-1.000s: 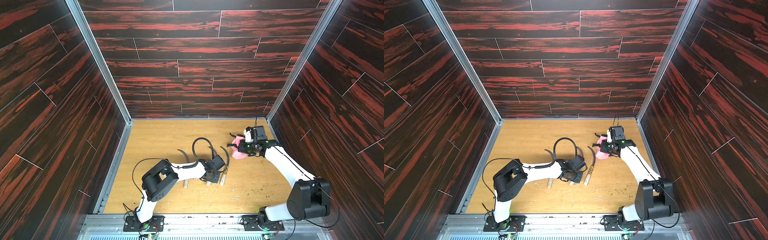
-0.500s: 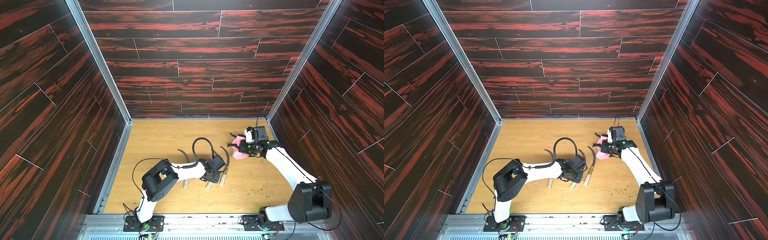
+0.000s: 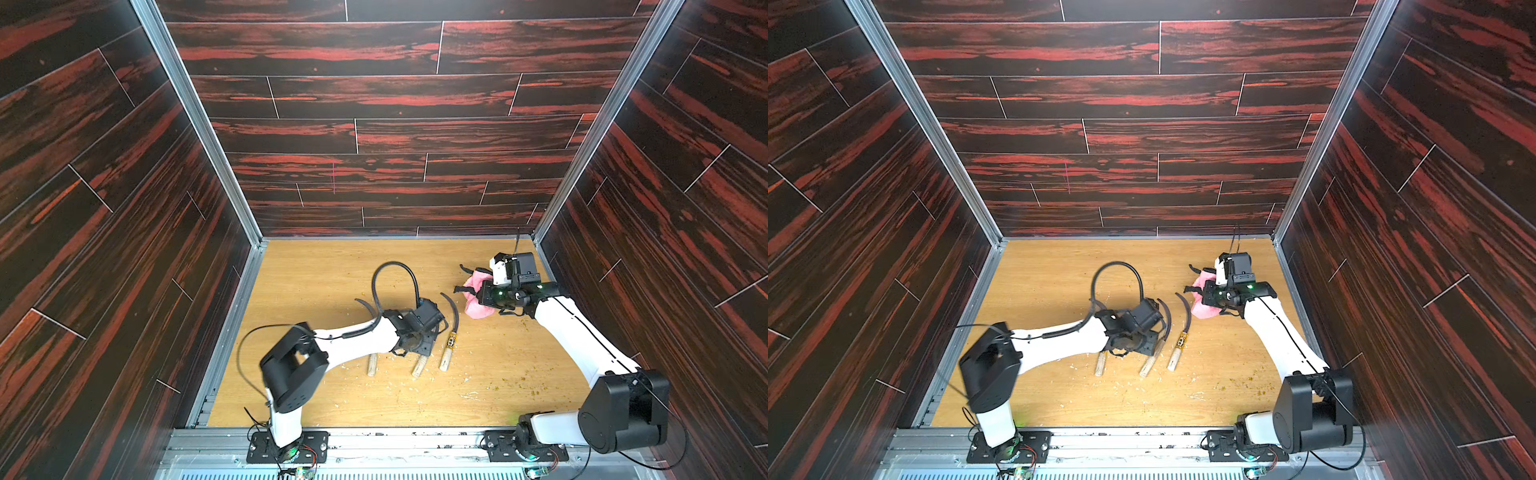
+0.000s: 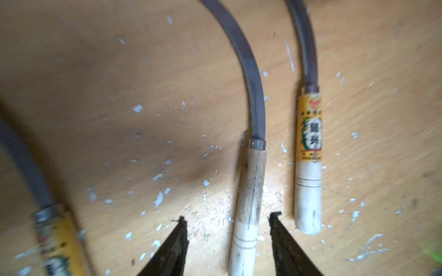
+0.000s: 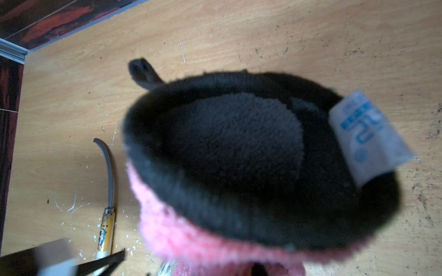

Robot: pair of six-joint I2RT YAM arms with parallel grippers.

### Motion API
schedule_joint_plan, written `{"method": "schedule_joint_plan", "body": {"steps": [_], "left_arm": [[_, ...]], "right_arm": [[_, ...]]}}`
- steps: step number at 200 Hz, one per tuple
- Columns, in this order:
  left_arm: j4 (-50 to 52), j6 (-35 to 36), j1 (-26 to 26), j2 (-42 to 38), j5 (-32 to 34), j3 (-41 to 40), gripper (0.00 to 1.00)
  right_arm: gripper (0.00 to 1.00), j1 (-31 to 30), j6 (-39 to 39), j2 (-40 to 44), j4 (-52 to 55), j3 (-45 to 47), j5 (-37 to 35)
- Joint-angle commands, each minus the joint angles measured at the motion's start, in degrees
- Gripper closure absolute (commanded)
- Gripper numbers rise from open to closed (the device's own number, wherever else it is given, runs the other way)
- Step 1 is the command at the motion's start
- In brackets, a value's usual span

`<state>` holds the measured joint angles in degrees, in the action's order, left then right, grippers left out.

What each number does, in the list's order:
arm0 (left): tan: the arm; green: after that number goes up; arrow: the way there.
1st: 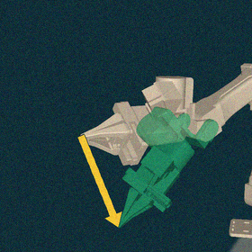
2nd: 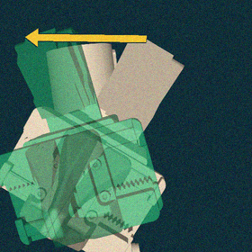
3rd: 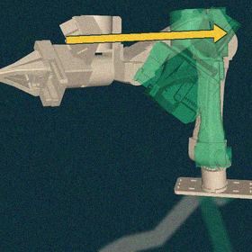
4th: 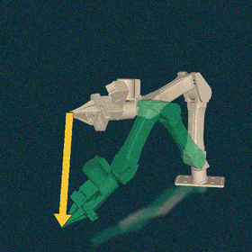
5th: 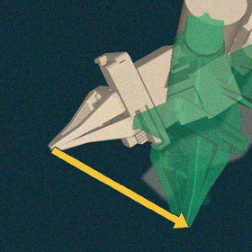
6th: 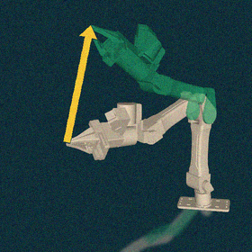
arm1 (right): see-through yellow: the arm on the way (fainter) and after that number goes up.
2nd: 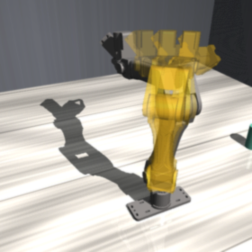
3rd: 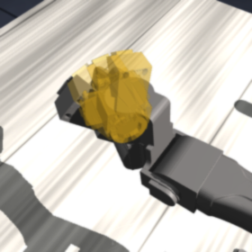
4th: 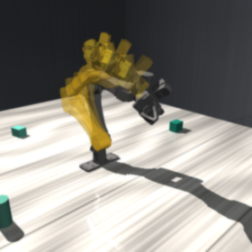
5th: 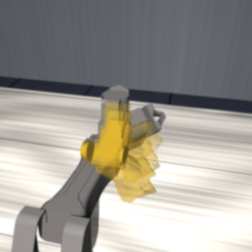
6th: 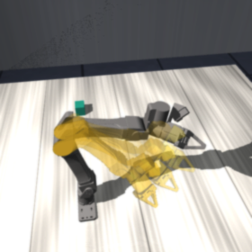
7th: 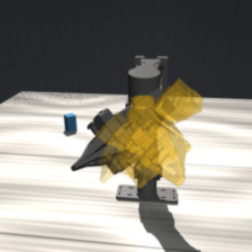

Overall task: Wipe small sickles with rags
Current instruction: Place the small sickle at the center of the board, then pick up the small sickle from the center of the board.

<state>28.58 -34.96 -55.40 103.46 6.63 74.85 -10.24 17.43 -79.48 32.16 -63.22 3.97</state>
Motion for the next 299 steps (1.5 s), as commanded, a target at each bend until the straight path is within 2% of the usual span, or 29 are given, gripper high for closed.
{"method": "schedule_joint_plan", "body": {"steps": [1,33,66,106,140,204,240,299], "left_arm": [[3.9,0.3,0.4,-4.3,4.1,-0.9,0.42],[7.6,-2.0,0.5,-9.7,7.1,-4.1,0.42],[8.2,-7.1,0.5,-17.4,11.0,-12.8,0.42],[6.2,-13.4,0.5,-25.5,11.2,-22.6,0.43],[1.6,-18.7,0.3,-28.5,10.6,-29.1,0.46],[-2.4,-22.1,-0.1,-27.1,9.9,-33.8,0.47],[-4.1,-22.3,-0.1,-23.9,9.0,-33.9,0.52],[-3.3,-22.5,-0.1,-21.4,9.1,-34.0,0.54]], "right_arm": [[1.0,0.1,-0.9,1.9,1.6,-1.4,1.6],[1.0,-0.6,-1.2,1.6,2.9,-2.2,2.6],[1.0,-3.0,-0.7,1.2,3.6,-2.8,3.0],[1.0,-7.0,0.8,-0.2,3.9,-4.5,2.7],[1.0,-9.8,1.7,-1.4,5.5,-6.8,1.8],[1.0,-11.9,2.3,-2.0,6.2,-8.2,1.1],[1.0,-12.0,2.0,-2.0,6.3,-7.9,1.1],[1.0,-12.0,1.6,-2.2,5.7,-7.7,1.2]]}}
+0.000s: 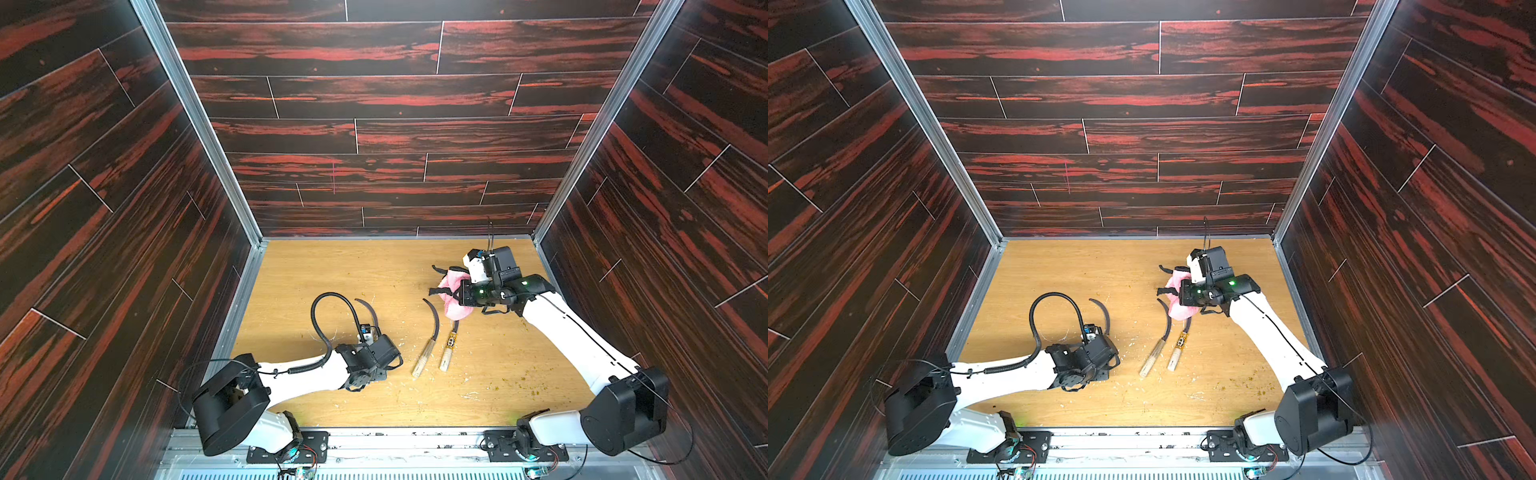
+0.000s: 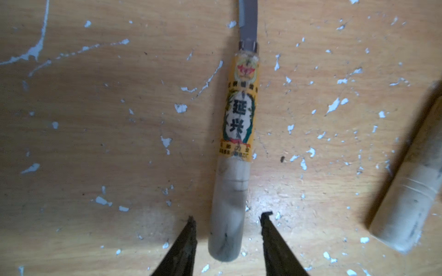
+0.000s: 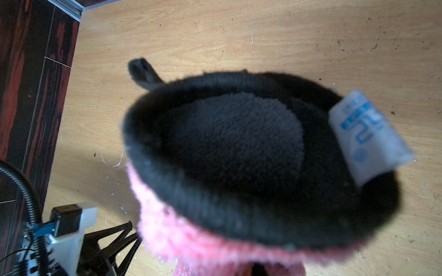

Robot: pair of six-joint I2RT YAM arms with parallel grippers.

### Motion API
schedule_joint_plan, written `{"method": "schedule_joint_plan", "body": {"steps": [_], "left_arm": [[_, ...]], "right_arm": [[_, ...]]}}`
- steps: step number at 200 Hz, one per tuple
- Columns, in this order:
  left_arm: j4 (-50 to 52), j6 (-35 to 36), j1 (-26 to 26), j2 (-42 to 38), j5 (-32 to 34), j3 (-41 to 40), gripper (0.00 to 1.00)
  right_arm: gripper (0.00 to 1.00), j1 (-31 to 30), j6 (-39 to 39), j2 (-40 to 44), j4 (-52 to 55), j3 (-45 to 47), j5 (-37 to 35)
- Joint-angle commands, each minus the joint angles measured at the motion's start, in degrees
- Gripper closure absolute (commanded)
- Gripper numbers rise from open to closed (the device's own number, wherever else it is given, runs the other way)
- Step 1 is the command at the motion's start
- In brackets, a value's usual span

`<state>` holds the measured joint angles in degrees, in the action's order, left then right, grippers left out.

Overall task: Wipe small sickles with rags
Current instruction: Pick up the small sickle from the center of the board.

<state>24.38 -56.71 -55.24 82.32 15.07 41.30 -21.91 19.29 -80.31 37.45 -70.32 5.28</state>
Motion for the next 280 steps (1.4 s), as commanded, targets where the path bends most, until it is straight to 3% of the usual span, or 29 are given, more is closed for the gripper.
{"method": "schedule_joint_plan", "body": {"steps": [1,184,205,245,280], "left_arm": [[0.9,-0.8,-0.2,-0.3,0.6,-0.5,0.54],[-3.1,0.4,-0.3,1.5,-1.5,-4.1,0.69],[-3.0,0.5,-0.3,1.5,-1.4,-4.3,0.73],[-3.2,1.1,-0.4,0.2,-0.3,-5.9,0.92],[-6.4,5.7,-1.3,-1.5,0.6,-8.2,0.95]], "right_arm": [[1.0,-0.3,-0.3,-1.3,0.4,-0.5,0.0],[1.0,-2.4,-0.4,-4.6,1.1,-6.5,0.7],[1.0,-3.0,-0.4,-5.4,1.2,-7.2,0.6],[1.0,-5.1,-0.9,-7.8,1.8,-9.5,2.9],[1.0,-7.8,-1.2,-10.2,0.4,-10.9,9.3]]}}
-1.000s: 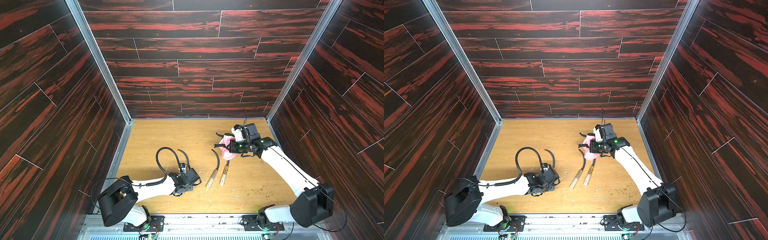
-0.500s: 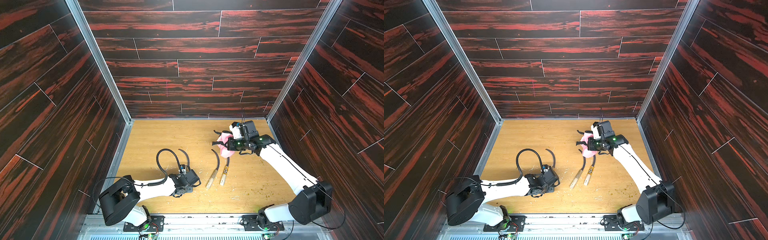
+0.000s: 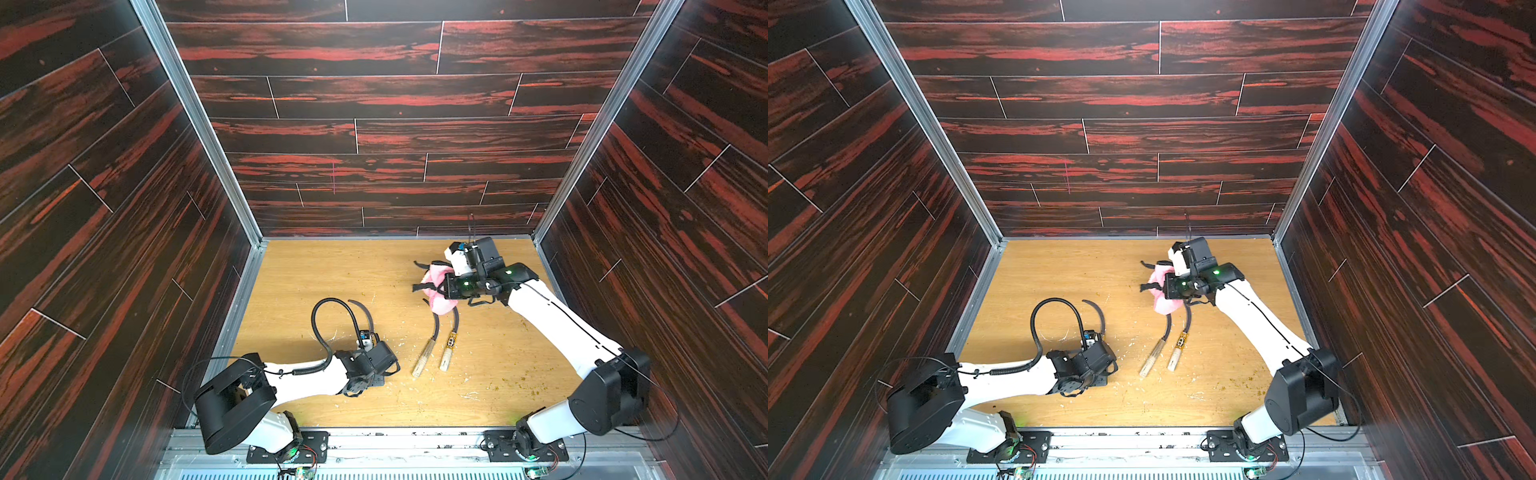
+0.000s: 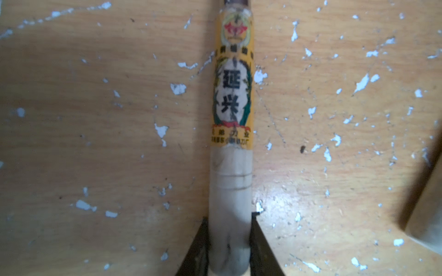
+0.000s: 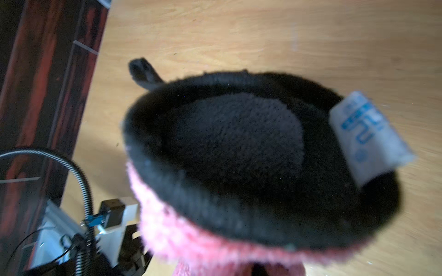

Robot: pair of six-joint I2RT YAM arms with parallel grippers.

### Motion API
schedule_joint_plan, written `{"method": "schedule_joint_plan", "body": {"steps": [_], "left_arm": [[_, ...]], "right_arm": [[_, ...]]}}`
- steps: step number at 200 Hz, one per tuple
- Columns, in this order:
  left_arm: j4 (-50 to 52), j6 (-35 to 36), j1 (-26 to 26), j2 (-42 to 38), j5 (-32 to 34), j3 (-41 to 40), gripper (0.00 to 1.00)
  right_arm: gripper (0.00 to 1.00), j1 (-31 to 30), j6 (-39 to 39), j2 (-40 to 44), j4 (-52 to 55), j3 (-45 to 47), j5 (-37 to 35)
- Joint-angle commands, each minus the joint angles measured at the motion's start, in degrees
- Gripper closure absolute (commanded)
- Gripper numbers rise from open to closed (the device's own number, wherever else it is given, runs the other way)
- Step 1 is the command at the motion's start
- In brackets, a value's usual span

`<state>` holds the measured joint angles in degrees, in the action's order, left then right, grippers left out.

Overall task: Wipe small sickles with rags
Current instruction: Pick up the small sickle from the center of the board, then wipe the small sickle.

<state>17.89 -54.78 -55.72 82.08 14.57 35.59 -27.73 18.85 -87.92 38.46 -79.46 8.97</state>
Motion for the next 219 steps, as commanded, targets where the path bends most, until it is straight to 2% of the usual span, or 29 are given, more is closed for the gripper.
{"method": "schedule_joint_plan", "body": {"steps": [1,61,90,133,176,219], "left_arm": [[0.1,3.9,-0.9,-1.3,1.1,-2.5,0.95],[-3.3,18.1,-5.0,1.9,-0.4,2.9,0.96],[-5.5,21.2,-5.1,4.1,-0.8,4.2,0.97],[-8.0,20.5,-5.1,7.0,1.9,4.6,0.99],[-13.0,17.7,-5.2,5.8,4.2,1.3,1.0],[-16.9,17.8,-5.2,4.0,4.3,-2.1,1.0]], "right_arm": [[1.0,-2.0,-0.8,-2.7,-0.6,-1.8,5.8],[1.0,-5.5,-0.3,-4.9,-2.2,-0.5,10.0],[1.0,-6.8,0.0,-5.2,-2.2,0.8,10.5],[1.0,-8.4,3.6,-5.9,-4.9,5.8,9.5],[1.0,-8.5,7.5,-3.9,-8.8,10.5,6.1],[1.0,-10.3,6.9,-8.5,-8.6,7.9,8.9]]}}
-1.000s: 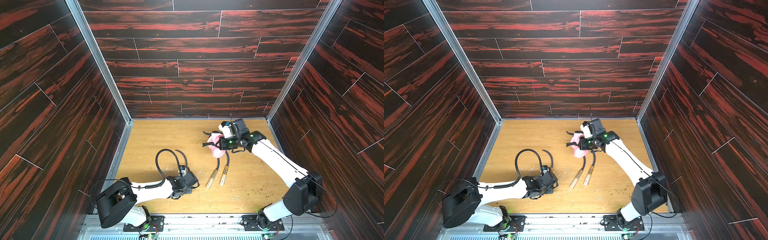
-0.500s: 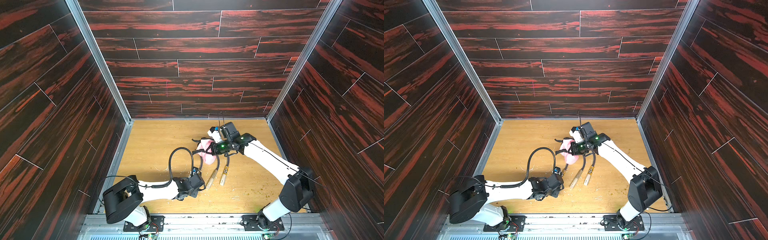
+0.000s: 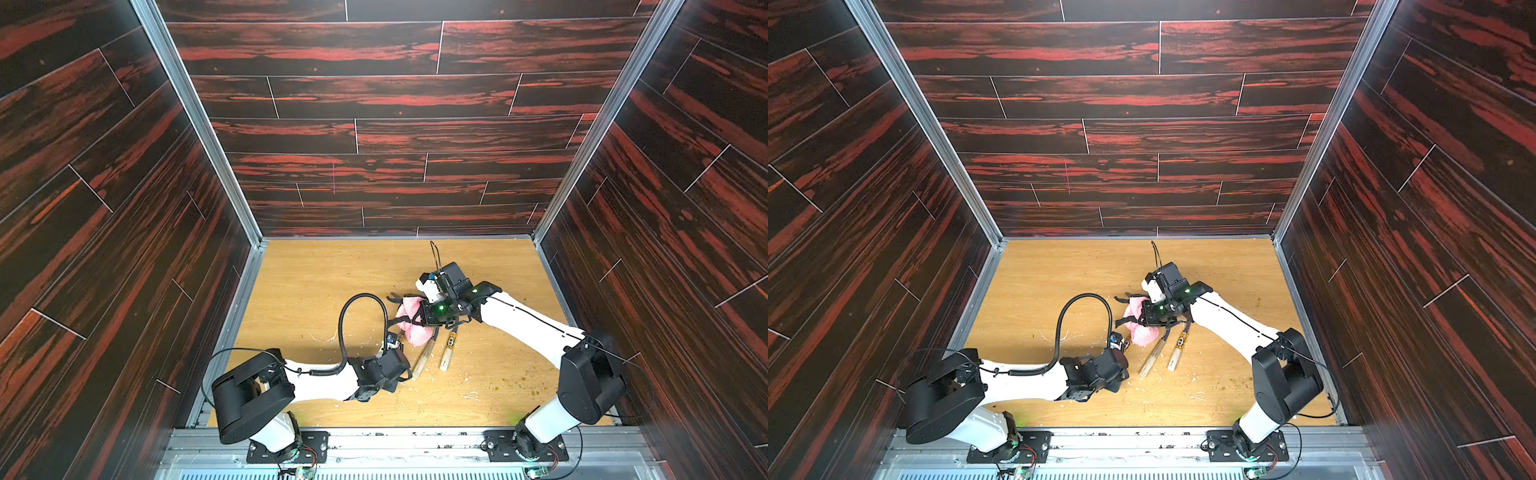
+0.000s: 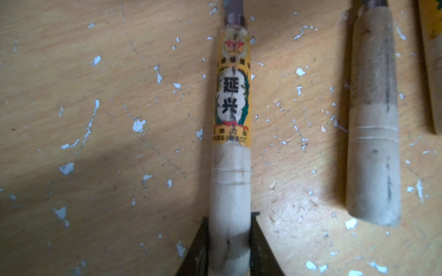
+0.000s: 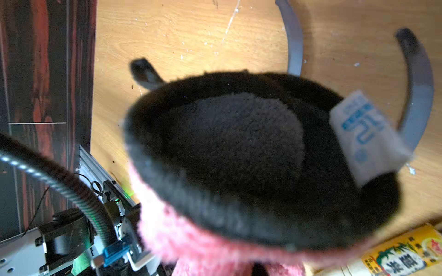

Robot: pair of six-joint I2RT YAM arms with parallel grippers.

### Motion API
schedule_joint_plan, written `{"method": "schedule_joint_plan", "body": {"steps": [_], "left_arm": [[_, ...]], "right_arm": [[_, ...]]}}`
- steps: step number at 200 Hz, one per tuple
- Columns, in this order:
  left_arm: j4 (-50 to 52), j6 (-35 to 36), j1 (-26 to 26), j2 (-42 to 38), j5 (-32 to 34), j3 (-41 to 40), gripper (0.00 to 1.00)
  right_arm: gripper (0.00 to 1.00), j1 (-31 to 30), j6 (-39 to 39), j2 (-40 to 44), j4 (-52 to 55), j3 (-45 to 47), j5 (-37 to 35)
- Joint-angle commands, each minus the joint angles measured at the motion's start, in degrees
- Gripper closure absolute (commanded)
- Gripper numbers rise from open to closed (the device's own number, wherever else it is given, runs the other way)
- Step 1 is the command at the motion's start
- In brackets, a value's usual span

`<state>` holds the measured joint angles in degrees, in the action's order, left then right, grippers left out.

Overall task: Wipe small sickles with rags
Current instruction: Wipe the small sickle.

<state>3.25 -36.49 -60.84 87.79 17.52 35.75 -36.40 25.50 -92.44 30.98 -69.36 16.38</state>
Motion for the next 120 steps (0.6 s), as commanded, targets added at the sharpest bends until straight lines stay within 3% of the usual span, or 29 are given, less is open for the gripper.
{"method": "schedule_joint_plan", "body": {"steps": [1,120], "left_arm": [[-2.4,-0.6,-0.1,-1.8,1.3,-2.2,1.0],[-0.2,-1.5,0.0,-5.9,6.6,-3.8,1.0]], "right_arm": [[1.0,-1.7,0.2,-4.1,-1.1,-2.3,1.5],[1.0,-9.3,3.6,-16.9,-2.6,-6.6,8.9]]}}
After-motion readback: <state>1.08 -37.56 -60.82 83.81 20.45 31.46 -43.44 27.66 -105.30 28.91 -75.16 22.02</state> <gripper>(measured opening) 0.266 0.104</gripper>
